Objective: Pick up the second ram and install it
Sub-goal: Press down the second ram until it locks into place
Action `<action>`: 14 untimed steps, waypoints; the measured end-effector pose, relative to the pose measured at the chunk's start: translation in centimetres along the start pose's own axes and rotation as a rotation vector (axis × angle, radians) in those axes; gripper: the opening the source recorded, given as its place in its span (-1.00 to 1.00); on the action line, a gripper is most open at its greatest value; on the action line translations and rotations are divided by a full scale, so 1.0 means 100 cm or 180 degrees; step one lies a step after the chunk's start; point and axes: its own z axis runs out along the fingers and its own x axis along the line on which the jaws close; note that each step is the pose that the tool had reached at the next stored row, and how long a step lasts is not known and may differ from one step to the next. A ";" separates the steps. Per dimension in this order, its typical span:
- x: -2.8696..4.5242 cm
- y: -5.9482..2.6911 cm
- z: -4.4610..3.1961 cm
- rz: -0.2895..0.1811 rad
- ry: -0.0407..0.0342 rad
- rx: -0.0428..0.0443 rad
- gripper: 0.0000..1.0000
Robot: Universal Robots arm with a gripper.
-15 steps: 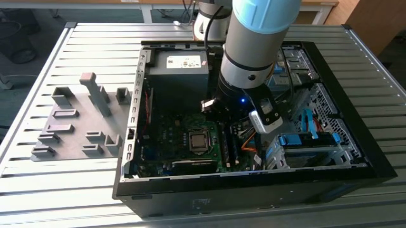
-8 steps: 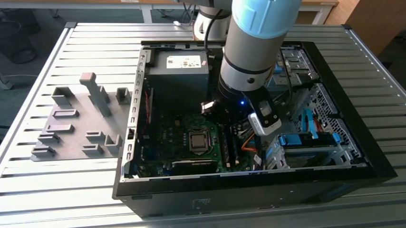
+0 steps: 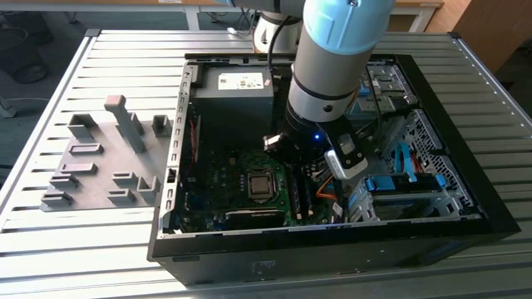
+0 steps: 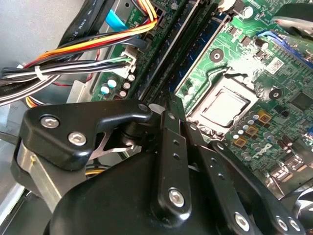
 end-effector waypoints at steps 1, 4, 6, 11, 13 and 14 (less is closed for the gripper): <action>0.0000 0.0000 0.0006 0.0000 0.0000 0.0000 -0.79; -0.0001 0.0000 0.0023 0.0000 0.0000 -0.0002 -0.79; -0.0001 -0.0001 0.0036 0.0000 0.0001 -0.0002 -0.79; -0.0002 -0.0001 0.0051 0.0000 0.0008 -0.0001 -0.79; -0.0002 0.0003 0.0024 0.0000 0.0007 -0.0009 -0.79; -0.0002 0.0006 0.0002 0.0000 0.0007 -0.0014 -0.79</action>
